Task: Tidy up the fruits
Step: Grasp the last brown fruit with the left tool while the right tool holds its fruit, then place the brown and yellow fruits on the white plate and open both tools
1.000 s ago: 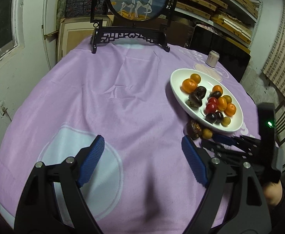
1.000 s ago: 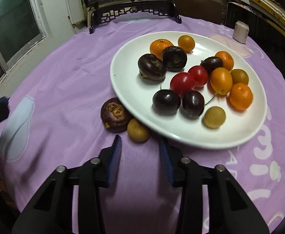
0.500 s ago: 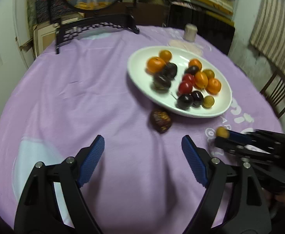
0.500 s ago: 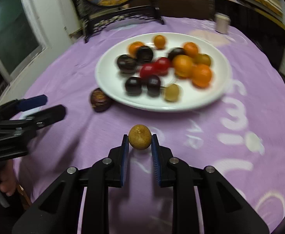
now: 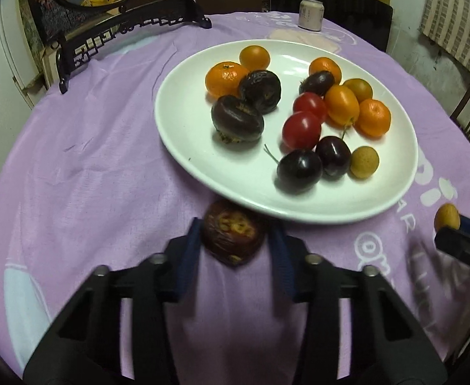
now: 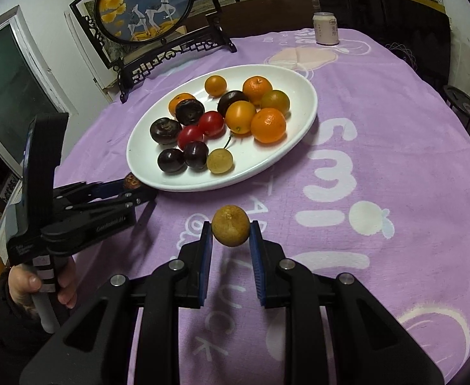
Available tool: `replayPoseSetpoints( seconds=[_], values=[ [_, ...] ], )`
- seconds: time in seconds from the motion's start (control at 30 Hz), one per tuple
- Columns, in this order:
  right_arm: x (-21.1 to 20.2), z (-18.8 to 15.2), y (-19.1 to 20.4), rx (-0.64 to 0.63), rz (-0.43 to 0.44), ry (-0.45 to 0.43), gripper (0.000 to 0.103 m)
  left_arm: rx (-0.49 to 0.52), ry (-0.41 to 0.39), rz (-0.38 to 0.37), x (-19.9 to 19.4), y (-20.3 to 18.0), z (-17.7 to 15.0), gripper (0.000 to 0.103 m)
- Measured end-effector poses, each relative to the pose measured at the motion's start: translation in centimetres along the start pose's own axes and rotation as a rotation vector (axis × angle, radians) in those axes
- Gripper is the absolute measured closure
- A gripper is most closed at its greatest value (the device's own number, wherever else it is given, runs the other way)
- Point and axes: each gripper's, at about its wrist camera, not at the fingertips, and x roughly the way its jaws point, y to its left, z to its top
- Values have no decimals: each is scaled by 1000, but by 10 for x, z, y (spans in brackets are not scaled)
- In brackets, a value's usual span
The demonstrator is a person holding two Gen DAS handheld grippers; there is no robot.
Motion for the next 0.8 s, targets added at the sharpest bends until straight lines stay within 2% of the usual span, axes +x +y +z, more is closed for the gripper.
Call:
replayPoseSetpoints(
  seconds=[0.17,0.33,0.47,0.63,0.8],
  values=[
    [-5,2,5,-11,0,-9,80,-27,-7,-39,-14,4,-10,64],
    [-6,4,7,-14,-2,-16,80,-63,-37,-105,-47,11,-28,64],
    [-5,10,9,-24,-4,-21,80,-57,-73,-142,-71,11,-28,64],
    [-6,30,10,-49,-17,-42,80,-36,-125,-140,-86,9,-3,64],
    [8,55,16,-99,-20,-45,80,-44,-112,-134,-66,4,42,64]
  ],
)
